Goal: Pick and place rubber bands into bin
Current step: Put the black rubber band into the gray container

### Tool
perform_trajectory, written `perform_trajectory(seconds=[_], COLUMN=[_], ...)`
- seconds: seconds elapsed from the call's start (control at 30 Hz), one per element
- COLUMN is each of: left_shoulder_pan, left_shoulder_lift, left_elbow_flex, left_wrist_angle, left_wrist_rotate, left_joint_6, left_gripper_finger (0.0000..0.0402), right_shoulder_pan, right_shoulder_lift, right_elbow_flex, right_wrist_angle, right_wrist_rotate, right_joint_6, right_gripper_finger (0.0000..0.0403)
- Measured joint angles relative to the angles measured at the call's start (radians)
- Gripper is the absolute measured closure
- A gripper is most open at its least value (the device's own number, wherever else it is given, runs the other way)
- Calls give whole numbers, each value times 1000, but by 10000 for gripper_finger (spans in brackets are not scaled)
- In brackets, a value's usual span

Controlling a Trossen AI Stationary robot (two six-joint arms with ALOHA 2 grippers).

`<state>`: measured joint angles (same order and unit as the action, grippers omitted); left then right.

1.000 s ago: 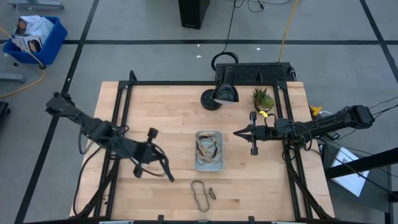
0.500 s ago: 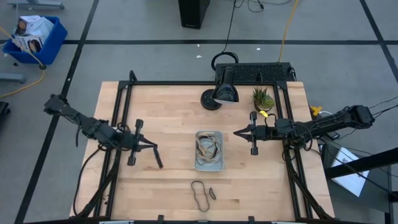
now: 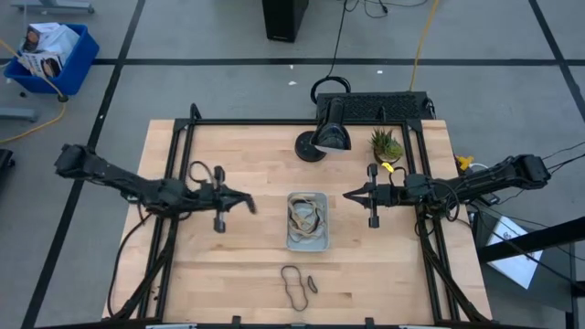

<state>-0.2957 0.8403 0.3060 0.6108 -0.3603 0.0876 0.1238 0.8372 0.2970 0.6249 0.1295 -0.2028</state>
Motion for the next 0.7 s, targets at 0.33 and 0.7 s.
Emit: perform_trajectory(seconds=[0.33, 0.7], left_shoulder_pan=[75, 171], left_shoulder_lift=[494, 894], left_elbow_flex=[523, 1000], left_wrist_angle=[-345, -894], left_wrist_rotate=[83, 232], left_joint_6=[62, 73], left_gripper_finger=[401, 400], right_shoulder_pan=[0, 0], right_shoulder_lift=[0, 1], right_elbow_flex=[0, 0], right_wrist_angle=[9, -3], right_wrist_rotate=[0, 0], right_joint_6=[0, 6], right_gripper_finger=[403, 403])
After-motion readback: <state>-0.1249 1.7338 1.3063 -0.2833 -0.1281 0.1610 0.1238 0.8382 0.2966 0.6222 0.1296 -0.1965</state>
